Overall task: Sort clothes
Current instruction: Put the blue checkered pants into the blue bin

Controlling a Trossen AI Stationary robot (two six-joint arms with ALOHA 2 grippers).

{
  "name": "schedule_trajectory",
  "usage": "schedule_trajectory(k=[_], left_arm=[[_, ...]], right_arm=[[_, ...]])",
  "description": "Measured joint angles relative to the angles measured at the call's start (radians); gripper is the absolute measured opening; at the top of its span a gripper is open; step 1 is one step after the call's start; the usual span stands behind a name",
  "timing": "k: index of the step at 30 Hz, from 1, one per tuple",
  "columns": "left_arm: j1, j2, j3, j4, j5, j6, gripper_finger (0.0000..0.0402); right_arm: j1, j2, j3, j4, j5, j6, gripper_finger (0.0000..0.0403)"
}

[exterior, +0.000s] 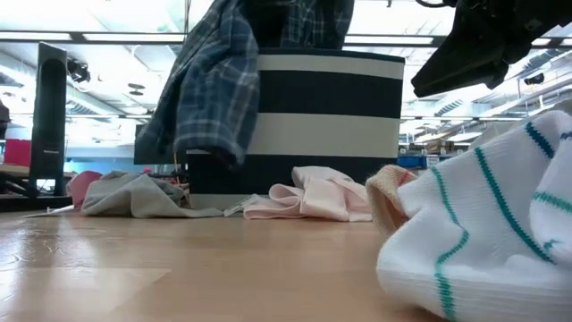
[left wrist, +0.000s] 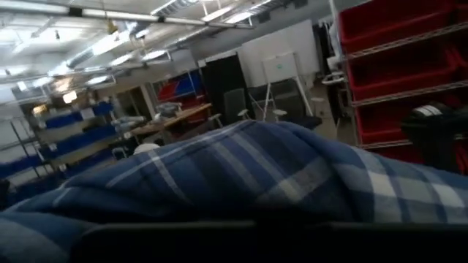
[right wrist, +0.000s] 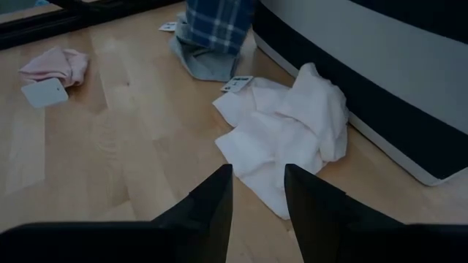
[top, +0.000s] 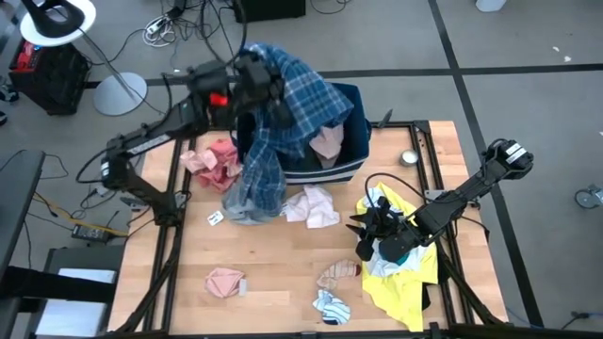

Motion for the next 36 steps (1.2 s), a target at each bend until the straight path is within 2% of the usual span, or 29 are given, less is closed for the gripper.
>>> schedule_trajectory(k=[5,13,20,23,27,31,36], left_arm=[[0.051,0.083,0.08,-0.181,0.075,-0.046,0.0],[0.085,0.215,0.076,-0.491,0.076,-0.049,0.0],[0.08,0.35,0.026,-0.512,0.091,-0.067,0.0],[0.08,0.414,0.025,-0.512,0.095,-0.134,0.0],[0.082,0.49,0.025,-0.518,0.156,-0.222,0.0005],[0.086,0.546,0.025,-0.519,0.194,-0.303,0.0011],[0.086,0.576,0.025,-0.534,0.195,-0.307,0.003]], right_arm=[[0.0,0.0,0.0,-0.005,0.0,-0.001,0.0126],[0.0,0.0,0.0,-0.015,0.0,-0.001,0.0126],[0.0,0.0,0.0,-0.02,0.0,0.0,0.0126],[0.0,0.0,0.0,-0.021,0.0,0.0,0.0126],[0.0,0.0,0.0,-0.021,0.001,0.001,0.0126],[0.0,0.0,0.0,-0.021,0.001,0.001,0.0126],[0.0,0.0,0.0,-0.021,0.001,0.002,0.0126]])
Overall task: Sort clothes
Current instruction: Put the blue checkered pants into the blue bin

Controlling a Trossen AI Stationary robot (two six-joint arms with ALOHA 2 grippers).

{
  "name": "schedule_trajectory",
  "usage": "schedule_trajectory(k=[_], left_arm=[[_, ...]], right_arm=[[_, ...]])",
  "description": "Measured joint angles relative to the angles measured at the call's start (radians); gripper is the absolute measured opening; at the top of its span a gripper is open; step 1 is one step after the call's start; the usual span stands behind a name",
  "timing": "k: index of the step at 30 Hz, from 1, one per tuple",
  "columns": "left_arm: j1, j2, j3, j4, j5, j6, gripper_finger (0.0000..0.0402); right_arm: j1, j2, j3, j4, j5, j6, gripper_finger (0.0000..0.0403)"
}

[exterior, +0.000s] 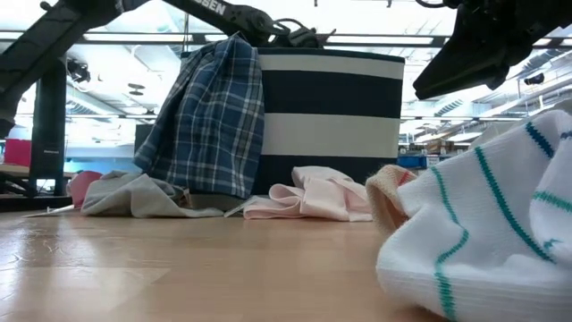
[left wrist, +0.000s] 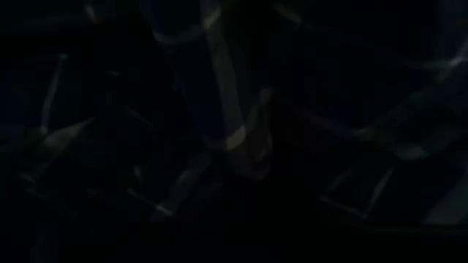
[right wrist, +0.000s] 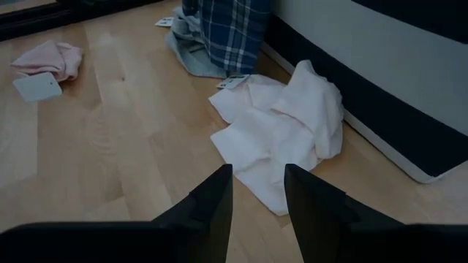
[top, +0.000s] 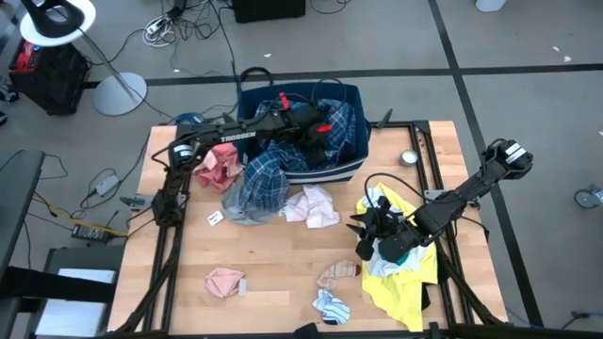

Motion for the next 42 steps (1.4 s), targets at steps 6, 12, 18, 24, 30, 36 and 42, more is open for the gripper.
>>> schedule_trajectory(k=[6,12,18,24,30,36,42], left_arm=[[0.0,-0.001,0.023,-0.05,0.001,0.0,0.0067],[0.0,-0.001,0.156,-0.237,0.001,0.024,0.0083],[-0.001,-0.003,0.346,-0.411,0.001,0.054,0.0084],[-0.036,-0.006,0.506,-0.507,0.0,0.107,0.0083],[-0.093,-0.067,0.493,-0.522,-0.085,0.141,0.0083],[-0.105,-0.187,0.392,-0.513,-0.138,0.11,0.0083],[-0.151,-0.382,0.162,-0.43,-0.216,0.044,0.0083]], right_arm=[[0.0,0.0,0.0,0.0,0.0,0.0,0.0126],[0.0,0.0,0.0,0.0,0.0,0.0,0.0126],[0.0,0.0,0.0,0.0,0.0,-0.001,0.0126],[0.0,0.0,0.0,-0.001,0.0,-0.002,0.0126],[0.0,0.0,0.0,-0.002,-0.004,-0.002,0.0126],[0.0,0.0,0.0,-0.004,-0.016,-0.003,0.0126],[0.0,0.0,0.0,-0.009,-0.016,-0.003,0.0126]])
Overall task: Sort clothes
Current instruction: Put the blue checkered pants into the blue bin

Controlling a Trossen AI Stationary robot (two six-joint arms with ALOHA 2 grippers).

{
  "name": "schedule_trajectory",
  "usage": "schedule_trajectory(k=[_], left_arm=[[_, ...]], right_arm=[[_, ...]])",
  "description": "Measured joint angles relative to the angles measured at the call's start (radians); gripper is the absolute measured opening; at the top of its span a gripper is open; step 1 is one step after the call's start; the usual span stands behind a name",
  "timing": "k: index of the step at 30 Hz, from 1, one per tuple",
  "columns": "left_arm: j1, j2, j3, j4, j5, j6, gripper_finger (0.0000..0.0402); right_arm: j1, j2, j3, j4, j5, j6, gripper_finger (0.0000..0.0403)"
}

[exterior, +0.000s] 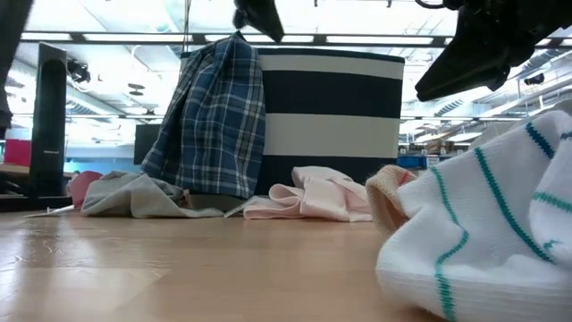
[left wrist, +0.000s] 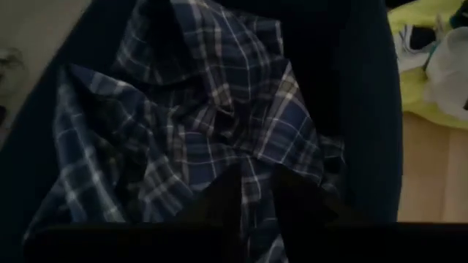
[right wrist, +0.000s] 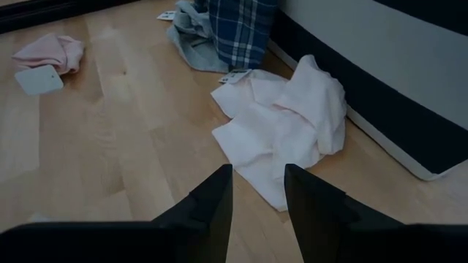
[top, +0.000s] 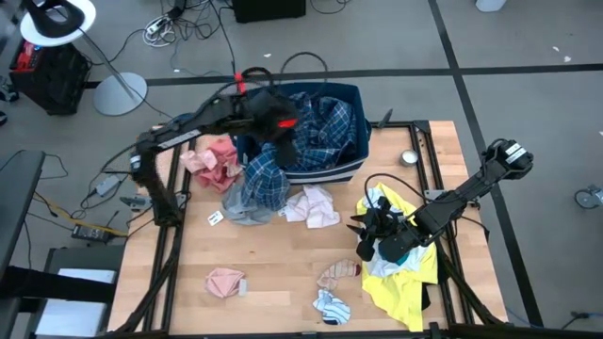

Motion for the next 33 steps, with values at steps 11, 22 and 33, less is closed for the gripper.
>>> schedule_trajectory(k=[11,22,33], left_arm=[[-0.202,-0.448,-0.58,0.22,-0.169,-0.231,0.0083],[-0.389,-0.665,-0.982,0.32,-0.297,-0.511,0.0083],[-0.412,-0.658,-1.294,0.565,-0.357,-0.628,0.0083]], right_arm=[[0.0,0.0,0.0,0.001,0.0,0.001,0.0126],[0.0,0.0,0.0,0.002,0.0,0.011,0.0126],[0.0,0.005,0.0,0.001,0.0,0.018,0.0126]])
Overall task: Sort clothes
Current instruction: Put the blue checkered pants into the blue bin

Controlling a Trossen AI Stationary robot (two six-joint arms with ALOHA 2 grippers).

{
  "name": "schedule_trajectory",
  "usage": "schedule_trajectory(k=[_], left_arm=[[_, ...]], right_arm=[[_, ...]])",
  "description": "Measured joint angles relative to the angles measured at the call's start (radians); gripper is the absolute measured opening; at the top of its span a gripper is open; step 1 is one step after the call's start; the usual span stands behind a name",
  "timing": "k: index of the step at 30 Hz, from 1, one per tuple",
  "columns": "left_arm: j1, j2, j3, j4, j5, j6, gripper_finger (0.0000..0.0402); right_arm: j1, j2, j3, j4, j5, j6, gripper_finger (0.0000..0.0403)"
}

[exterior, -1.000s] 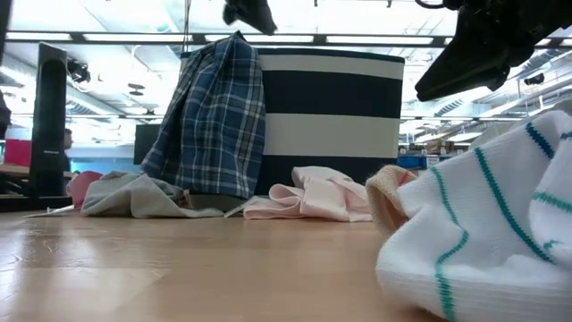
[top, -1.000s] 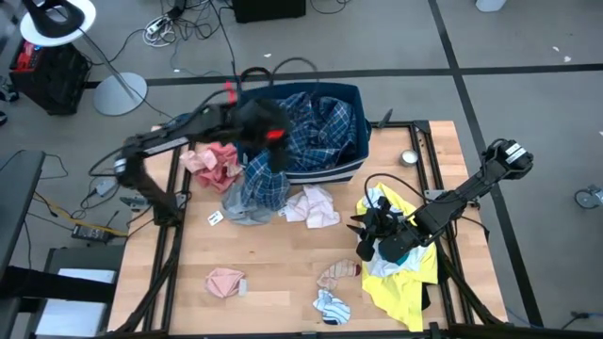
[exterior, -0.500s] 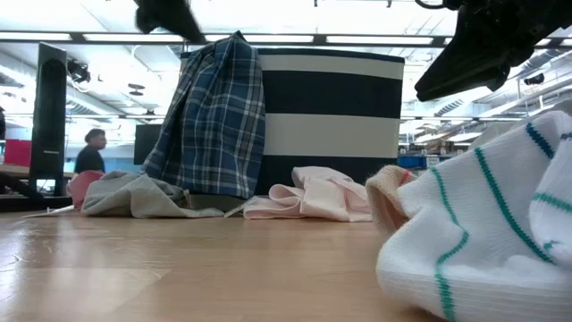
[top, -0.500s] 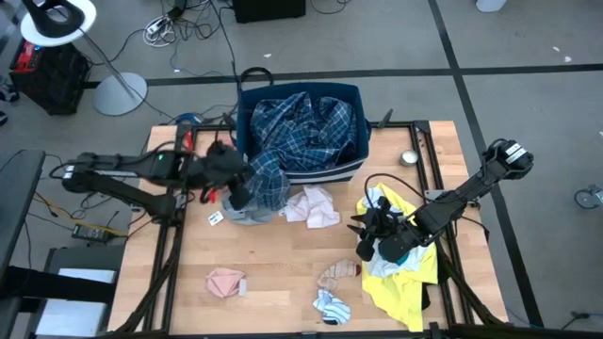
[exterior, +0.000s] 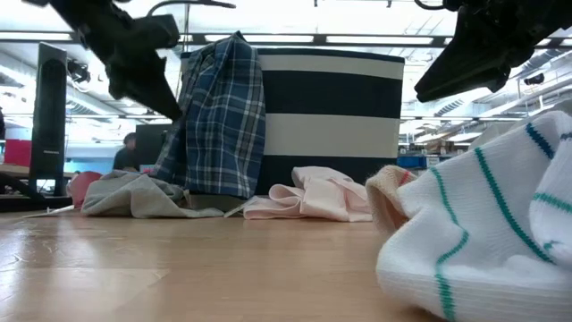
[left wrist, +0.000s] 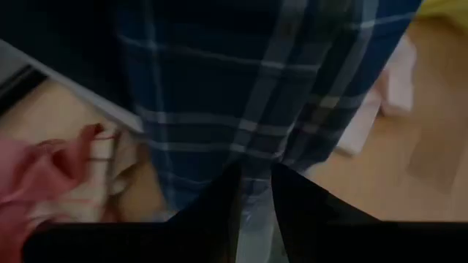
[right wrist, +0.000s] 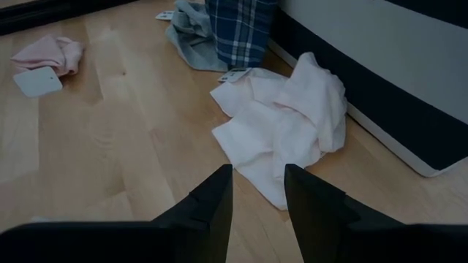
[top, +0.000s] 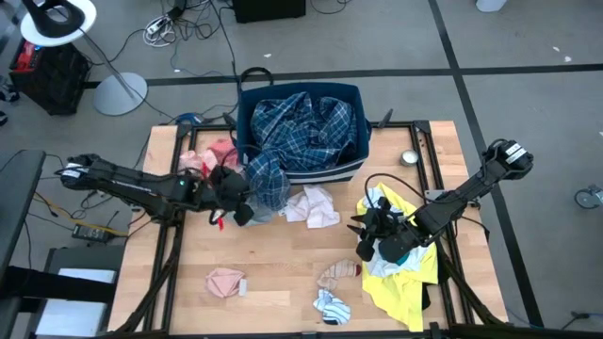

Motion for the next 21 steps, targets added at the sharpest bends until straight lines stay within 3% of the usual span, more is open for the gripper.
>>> schedule_trajectory(k=[9,13,21], left_arm=[[0.0,0.0,-0.171,0.345,0.038,0.005,0.0069],[0.007,0.0,-0.18,0.458,0.051,0.057,0.0013],[0.021,0.0,-0.172,0.698,0.119,0.184,0.0002]], right_arm=[[0.0,0.003,0.0,0.0,0.0,0.0,0.0126],[0.0,0.003,0.0,0.0,0.001,0.0,0.0126],[0.0,0.003,0.0,0.001,0.001,0.008,0.0126]])
